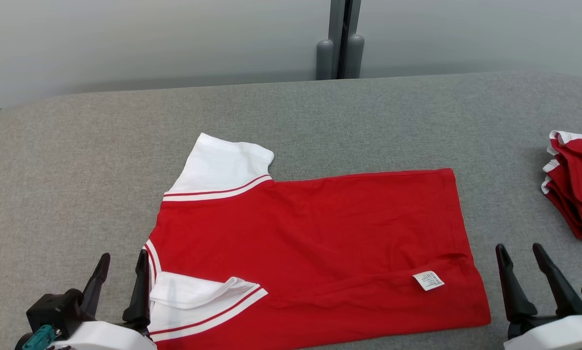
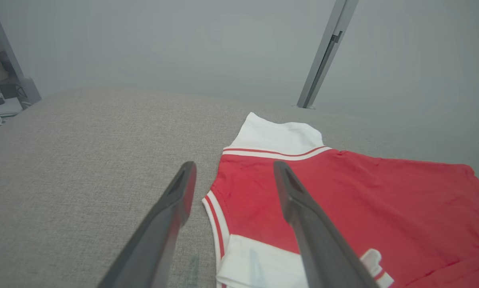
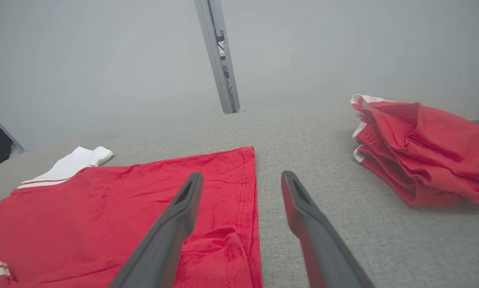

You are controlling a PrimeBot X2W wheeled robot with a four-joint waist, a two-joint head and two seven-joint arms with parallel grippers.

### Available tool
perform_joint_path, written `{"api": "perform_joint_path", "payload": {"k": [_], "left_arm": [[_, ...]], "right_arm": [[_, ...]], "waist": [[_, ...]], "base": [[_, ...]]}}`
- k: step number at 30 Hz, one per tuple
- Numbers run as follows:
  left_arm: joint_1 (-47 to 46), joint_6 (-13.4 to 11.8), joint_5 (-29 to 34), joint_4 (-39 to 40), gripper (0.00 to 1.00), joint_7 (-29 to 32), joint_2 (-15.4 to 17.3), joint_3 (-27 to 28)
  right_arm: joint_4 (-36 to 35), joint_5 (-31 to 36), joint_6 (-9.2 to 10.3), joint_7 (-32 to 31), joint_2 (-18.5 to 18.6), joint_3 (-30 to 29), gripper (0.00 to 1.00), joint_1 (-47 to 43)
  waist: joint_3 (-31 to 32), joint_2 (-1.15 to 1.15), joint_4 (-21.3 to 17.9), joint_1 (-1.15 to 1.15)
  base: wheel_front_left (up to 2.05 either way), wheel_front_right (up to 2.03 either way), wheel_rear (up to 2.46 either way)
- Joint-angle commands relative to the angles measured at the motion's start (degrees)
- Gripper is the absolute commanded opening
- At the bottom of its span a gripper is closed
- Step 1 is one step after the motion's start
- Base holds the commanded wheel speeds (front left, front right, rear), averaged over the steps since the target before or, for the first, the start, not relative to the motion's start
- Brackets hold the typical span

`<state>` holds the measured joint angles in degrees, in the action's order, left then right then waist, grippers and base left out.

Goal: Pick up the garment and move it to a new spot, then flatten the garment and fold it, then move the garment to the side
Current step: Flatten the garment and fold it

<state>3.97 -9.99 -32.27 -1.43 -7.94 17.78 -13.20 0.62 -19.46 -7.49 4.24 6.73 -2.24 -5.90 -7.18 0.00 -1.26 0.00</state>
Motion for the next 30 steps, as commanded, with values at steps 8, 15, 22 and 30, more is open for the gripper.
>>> {"api": "perform_joint_path", "payload": {"k": [8,15,22,30], "left_arm": [[-1.13,-1.20,1.37,0.56,1.00,-0.40,0.80,-0.26],[-1.71,-1.67,1.92,1.59,1.00,-1.28,0.90,-0.27],[-6.89,-1.12,2.71,3.51,1.00,-1.69,1.41,-0.06],[-23.17,2.73,2.28,0.14,1.00,1.51,1.79,-1.30]], "right_arm": [[-2.73,0.82,0.00,-0.25,0.46,-0.93,1.00,2.81],[-3.08,0.50,0.00,-0.23,0.35,-1.07,1.00,3.09],[-4.09,-0.15,0.00,-0.46,1.15,-0.49,1.00,6.36],[-3.72,-1.26,0.00,0.77,1.90,0.95,1.00,13.09]], "waist": [[-0.51,0.00,-0.03,0.00],[-1.23,0.00,0.24,0.00],[-5.62,0.00,-0.31,0.00],[-13.89,0.00,-1.49,0.00]], "base": [[0.00,0.00,0.00],[0.00,0.00,0.00],[0.00,0.00,0.00],[0.00,0.00,0.00]]}}
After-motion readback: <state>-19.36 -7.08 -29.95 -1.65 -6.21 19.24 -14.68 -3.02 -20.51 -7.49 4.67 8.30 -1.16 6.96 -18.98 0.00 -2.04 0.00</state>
